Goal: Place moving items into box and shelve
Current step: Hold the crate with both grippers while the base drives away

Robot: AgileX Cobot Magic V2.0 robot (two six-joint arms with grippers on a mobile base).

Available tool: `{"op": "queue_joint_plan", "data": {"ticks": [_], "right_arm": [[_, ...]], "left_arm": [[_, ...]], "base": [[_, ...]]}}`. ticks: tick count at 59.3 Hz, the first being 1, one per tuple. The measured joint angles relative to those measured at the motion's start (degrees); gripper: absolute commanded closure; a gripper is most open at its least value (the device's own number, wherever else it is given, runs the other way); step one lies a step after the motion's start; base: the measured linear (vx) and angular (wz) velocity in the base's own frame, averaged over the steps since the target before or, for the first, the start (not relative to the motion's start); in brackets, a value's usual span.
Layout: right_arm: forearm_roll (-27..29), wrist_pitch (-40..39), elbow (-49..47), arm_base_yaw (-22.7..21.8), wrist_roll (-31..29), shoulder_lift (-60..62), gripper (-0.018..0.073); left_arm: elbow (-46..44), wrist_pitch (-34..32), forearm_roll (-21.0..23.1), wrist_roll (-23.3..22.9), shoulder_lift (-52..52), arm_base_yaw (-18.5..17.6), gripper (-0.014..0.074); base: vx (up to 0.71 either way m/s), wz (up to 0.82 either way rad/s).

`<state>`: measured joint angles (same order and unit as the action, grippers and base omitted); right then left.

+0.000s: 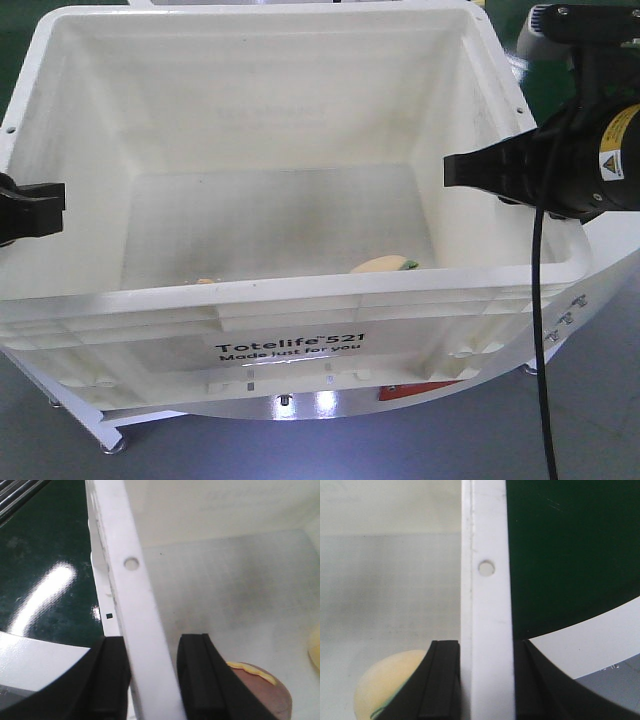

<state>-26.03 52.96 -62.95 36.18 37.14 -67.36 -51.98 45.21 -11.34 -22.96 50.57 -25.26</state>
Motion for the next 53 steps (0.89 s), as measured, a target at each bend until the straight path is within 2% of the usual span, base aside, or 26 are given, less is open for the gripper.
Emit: {"op": "queue_joint_plan", "data": {"ticks": [35,53], "right_arm": [[0.0,0.1,0.0,0.0,0.0,0.0,0.0461],[0.0,0.1,0.0,0.0,0.0,0.0,0.0461]], "left_arm": [[0.0,0.0,0.0,0.0,0.0,0.0,0.0582],[0.0,0.0,0.0,0.0,0.1,0.0,0.0582]], "base": [[0.0,0.0],[-0.05,0.15]]}}
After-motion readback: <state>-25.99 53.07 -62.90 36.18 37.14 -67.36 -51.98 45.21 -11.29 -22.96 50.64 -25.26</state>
